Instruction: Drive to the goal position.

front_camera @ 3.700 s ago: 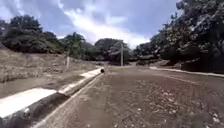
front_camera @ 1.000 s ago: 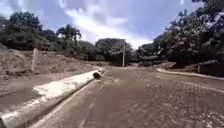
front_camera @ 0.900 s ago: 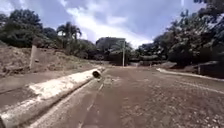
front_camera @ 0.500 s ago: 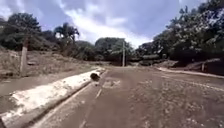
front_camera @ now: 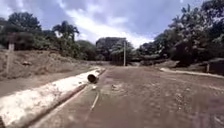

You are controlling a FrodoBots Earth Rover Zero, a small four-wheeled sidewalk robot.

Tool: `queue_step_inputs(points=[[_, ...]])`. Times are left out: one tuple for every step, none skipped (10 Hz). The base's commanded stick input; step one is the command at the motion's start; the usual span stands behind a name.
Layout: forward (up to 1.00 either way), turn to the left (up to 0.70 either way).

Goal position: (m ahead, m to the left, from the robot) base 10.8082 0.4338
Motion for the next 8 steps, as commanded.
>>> queue_step_inputs(points=[[1.00, 0.00], [1.00, 0.00], [1.00, 0.00], [1.00, 0.00], [1.00, 0.00], [1.00, 0.00], [1.00, 0.00], [1.00, -0.16]])
